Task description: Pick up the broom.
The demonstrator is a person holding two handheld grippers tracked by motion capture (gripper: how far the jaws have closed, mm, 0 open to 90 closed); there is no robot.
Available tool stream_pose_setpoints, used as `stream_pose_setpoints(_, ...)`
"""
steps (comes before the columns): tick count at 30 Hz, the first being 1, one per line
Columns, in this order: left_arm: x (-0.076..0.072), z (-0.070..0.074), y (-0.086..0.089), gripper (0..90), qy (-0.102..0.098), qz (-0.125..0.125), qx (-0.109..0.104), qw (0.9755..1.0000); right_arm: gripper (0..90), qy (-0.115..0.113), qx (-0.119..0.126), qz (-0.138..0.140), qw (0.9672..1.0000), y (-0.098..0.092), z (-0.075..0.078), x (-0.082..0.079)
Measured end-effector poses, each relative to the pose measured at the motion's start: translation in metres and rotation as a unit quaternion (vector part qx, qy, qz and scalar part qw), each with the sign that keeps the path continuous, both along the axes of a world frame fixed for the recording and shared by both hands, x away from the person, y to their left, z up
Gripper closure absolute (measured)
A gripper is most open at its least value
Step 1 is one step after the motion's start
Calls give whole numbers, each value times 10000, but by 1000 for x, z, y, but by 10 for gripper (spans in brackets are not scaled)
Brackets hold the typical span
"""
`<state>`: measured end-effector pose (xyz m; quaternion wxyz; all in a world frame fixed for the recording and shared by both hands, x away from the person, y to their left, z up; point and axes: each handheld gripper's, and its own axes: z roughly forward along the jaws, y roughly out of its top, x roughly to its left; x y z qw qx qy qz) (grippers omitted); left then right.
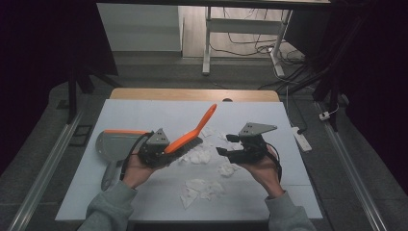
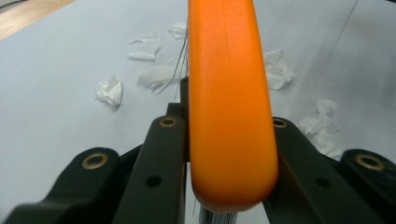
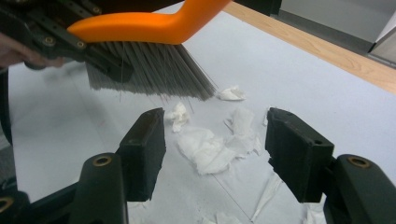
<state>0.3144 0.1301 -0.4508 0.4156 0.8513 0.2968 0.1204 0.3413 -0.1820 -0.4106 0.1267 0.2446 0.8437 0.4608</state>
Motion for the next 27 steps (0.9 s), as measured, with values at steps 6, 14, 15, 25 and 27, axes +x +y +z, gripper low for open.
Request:
stream_pose_setpoints(6, -1, -5, -7, 785, 77, -193, 231, 9995, 391, -243, -201, 134, 9994, 2, 4, -6)
stream_pose_setpoints(14, -4, -9, -18, 785, 111, -434, 448, 9980, 378, -594, -491, 435, 9961, 14, 12, -18)
stream_pose_setpoints(15, -4, -9, -19, 784, 118, -459, 466, 9978, 378, -582, -506, 456, 9960, 16, 11, -19)
stream_pose_setpoints(25, -8, -14, -30, 784, 123, -702, 803, 9942, 374, -643, -681, 446, 9946, 18, 11, -19)
stream_pose_setpoints(27, -8, -15, -32, 784, 136, -713, 849, 9937, 374, -630, -700, 442, 9946, 17, 11, -18)
